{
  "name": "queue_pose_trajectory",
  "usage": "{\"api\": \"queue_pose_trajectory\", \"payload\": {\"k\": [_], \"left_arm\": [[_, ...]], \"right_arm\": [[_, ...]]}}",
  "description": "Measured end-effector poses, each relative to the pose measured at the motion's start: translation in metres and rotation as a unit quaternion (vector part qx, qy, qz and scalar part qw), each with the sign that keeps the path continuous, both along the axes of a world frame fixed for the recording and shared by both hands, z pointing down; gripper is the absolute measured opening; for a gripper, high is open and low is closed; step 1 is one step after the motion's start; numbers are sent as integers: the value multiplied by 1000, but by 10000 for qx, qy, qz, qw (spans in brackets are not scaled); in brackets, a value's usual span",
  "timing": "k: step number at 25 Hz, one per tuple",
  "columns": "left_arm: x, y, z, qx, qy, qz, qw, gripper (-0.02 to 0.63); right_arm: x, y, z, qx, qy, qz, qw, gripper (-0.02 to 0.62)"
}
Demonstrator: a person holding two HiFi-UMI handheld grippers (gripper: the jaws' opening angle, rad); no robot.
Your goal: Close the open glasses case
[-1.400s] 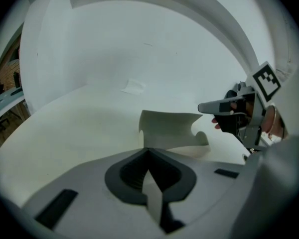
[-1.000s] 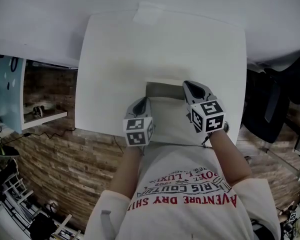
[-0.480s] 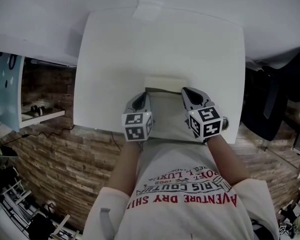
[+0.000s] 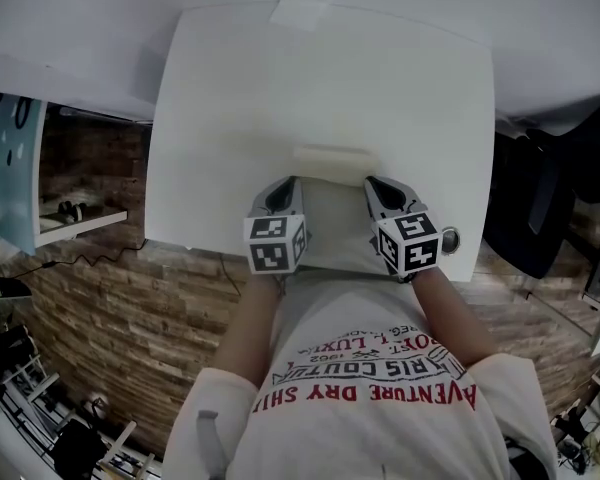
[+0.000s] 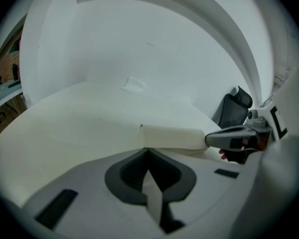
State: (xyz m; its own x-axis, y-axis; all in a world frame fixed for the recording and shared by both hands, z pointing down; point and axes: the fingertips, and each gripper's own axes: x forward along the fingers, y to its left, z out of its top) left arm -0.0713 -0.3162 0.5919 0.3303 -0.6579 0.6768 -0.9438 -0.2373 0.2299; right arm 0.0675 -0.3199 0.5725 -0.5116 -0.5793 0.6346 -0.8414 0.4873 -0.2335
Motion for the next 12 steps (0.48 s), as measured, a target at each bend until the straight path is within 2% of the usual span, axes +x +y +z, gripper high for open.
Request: {"api": "queue_pose_trajectory", "payload": {"k": [7, 9, 12], "left_arm": [[-6, 6, -2, -22, -30, -11, 10000, 5], [-6, 4, -10, 70, -42, -27, 10000, 5], [-2, -3, -36, 383, -26, 14, 9993, 5]], "right_arm": [[0, 1, 4, -54, -41, -55, 10000, 12], [-2, 0, -4, -5, -123, -125, 9998, 12], [-5, -3, -29, 333, -223, -210, 9990, 12]]}}
